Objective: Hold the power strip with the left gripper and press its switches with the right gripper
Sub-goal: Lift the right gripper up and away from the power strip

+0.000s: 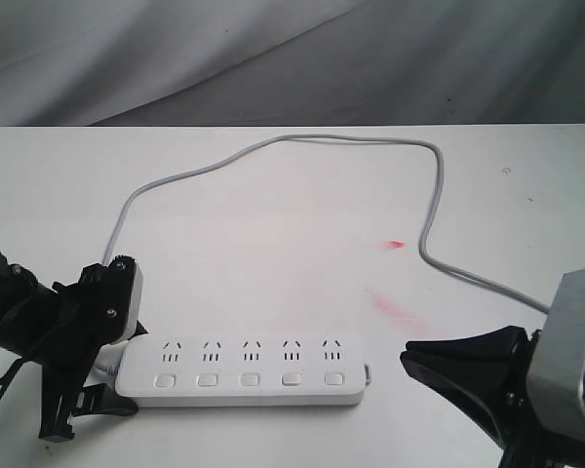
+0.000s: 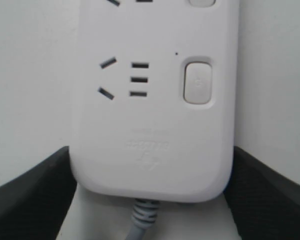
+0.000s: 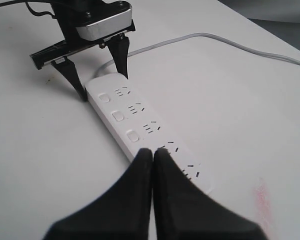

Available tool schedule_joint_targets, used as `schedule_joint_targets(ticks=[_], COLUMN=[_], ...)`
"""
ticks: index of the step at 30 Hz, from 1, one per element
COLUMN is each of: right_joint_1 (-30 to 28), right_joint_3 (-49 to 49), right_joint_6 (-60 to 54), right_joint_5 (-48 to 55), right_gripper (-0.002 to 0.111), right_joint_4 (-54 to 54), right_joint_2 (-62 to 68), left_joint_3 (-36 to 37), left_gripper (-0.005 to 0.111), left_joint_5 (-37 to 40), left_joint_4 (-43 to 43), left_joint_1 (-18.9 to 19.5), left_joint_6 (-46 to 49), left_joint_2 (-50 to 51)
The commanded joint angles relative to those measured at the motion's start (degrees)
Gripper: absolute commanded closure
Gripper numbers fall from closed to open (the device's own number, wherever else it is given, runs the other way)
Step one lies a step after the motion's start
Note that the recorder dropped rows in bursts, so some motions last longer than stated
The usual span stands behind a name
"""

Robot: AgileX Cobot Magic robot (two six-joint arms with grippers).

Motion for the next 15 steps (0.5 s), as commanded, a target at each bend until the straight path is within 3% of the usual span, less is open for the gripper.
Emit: schedule_joint_targets(ticks=[1, 15], right_joint_1=[-0.09, -0.09], right_joint_3=[0.23, 0.23], right_joint_6=[0.26, 0.26], right_joint_5=[-0.26, -2.73], right_gripper=[0.108, 0.108], right_joint_4=[-0.04, -0.04], right_joint_2=[-0.39, -0.39], left_joint_3=[-0.10, -0.10], left_gripper=[0.052, 0.052], left_joint_5=[-1.92, -1.92], left_joint_4=[0.56, 0.56], left_joint_1=[0.12, 0.12], left_joint_6=[0.19, 0.19], left_joint_2=[0.30, 0.30])
